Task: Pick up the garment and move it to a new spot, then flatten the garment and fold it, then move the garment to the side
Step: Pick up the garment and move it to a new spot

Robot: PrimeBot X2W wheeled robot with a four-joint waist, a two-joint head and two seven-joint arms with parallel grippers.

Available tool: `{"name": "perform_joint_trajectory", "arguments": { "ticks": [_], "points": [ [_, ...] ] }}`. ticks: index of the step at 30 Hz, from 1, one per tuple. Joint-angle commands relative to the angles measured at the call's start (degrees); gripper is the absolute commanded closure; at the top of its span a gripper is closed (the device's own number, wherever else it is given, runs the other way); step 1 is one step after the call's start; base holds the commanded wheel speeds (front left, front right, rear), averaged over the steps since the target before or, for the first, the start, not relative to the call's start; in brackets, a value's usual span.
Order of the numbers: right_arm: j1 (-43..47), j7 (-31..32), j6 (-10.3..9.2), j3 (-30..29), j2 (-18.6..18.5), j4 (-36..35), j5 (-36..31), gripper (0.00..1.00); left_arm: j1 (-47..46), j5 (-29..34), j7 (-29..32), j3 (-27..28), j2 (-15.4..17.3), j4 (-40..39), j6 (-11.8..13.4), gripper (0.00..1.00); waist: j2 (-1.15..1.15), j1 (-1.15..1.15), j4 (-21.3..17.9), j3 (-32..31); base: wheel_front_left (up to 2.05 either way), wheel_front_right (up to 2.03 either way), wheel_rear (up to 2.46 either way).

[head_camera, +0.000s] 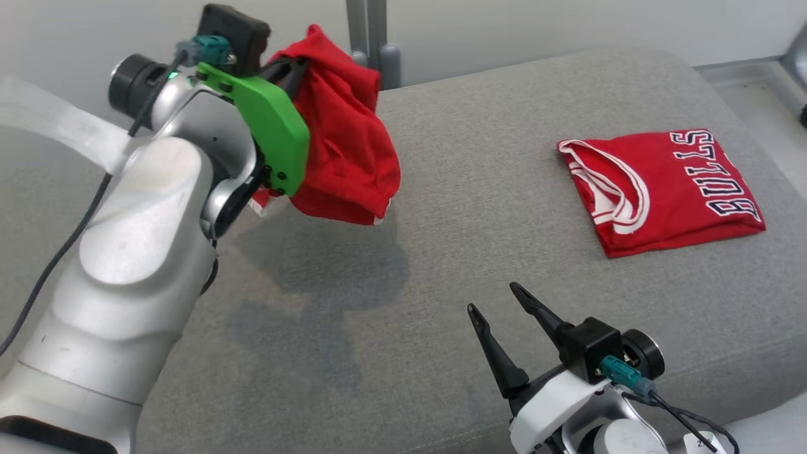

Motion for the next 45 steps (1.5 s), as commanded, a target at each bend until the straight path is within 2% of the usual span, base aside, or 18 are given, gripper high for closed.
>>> {"name": "perform_joint_trajectory", "arguments": {
  "ticks": [1,8,10,15,19,20,21,22,26,30,34,38,45],
  "points": [
    [-0.8,-0.6,-0.08,0.2,0.0,0.1,0.3,0.00,-1.1,-1.9,-0.4,-1.8,0.8,-1.8,-0.1,1.00,0.00,0.00,-5.1,0.6,0.00,0.00,0.00],
    [-0.7,-0.9,-0.08,-0.2,0.0,0.2,-0.1,0.00,-1.4,-6.0,0.4,-10.9,3.6,-4.7,-0.1,1.00,0.00,0.00,-9.4,3.2,0.00,0.00,0.00],
    [-0.8,-1.0,-0.08,-0.1,0.0,0.0,-0.1,0.00,-1.3,-6.6,0.7,-11.6,4.1,-4.2,0.0,1.00,0.00,0.00,-9.8,3.7,0.00,0.00,0.00],
    [-1.6,-1.6,-0.08,0.8,0.0,-0.2,0.4,0.00,0.4,-7.2,1.3,-15.9,5.8,1.2,-0.1,1.00,0.00,0.00,-11.2,5.9,0.00,0.00,0.00],
    [-2.3,-1.4,-0.08,2.0,0.0,0.1,0.3,0.00,0.8,-7.7,-1.1,-19.4,7.3,7.8,0.0,1.00,0.00,0.00,-12.1,7.1,0.00,0.00,0.00],
    [-2.4,-1.3,-0.08,2.2,0.0,0.0,0.2,0.00,0.7,-7.8,-1.8,-19.9,7.4,9.7,0.0,0.66,0.00,0.00,-12.2,7.4,0.00,0.00,0.00],
    [-2.5,-1.4,-0.08,2.2,0.0,0.0,0.1,0.00,0.3,-7.3,-2.9,-19.9,7.4,11.8,0.1,0.03,0.00,0.00,-12.2,7.6,0.00,0.00,0.00],
    [-2.7,-1.4,-0.08,2.1,0.0,0.0,0.0,0.00,-0.1,-7.3,-3.9,-19.5,7.2,13.9,0.7,0.00,0.00,0.00,-12.2,7.8,0.00,0.00,0.00],
    [-2.7,-1.4,-0.08,1.7,0.0,0.2,-0.1,0.00,-1.0,-7.5,-8.7,-18.2,5.1,20.3,2.7,0.00,0.00,0.00,-11.4,7.9,0.00,0.00,0.00],
    [-1.9,-1.3,-0.08,1.0,0.0,0.1,-0.3,0.00,-0.4,-8.5,-11.5,-17.6,3.4,24.6,2.4,0.00,0.00,0.00,-9.2,7.0,0.00,0.00,0.00],
    [-1.3,-1.3,-0.08,0.1,0.0,-0.1,-0.3,0.00,0.4,-10.7,-14.2,-15.3,1.9,27.6,4.3,0.00,0.00,0.00,-6.5,5.7,0.00,0.00,0.00],
    [-0.7,-1.1,-0.08,-1.1,0.0,0.0,-0.3,0.00,2.7,-13.1,-16.4,-13.1,0.8,28.9,6.4,0.00,0.00,0.00,-3.8,3.9,0.00,0.00,0.00],
    [1.1,-0.6,-0.08,-3.1,0.0,-0.2,-0.5,0.00,9.9,-16.3,-19.3,-11.6,0.9,26.7,5.9,0.00,0.00,0.00,-0.4,0.6,0.00,0.00,0.00]
  ]
}}
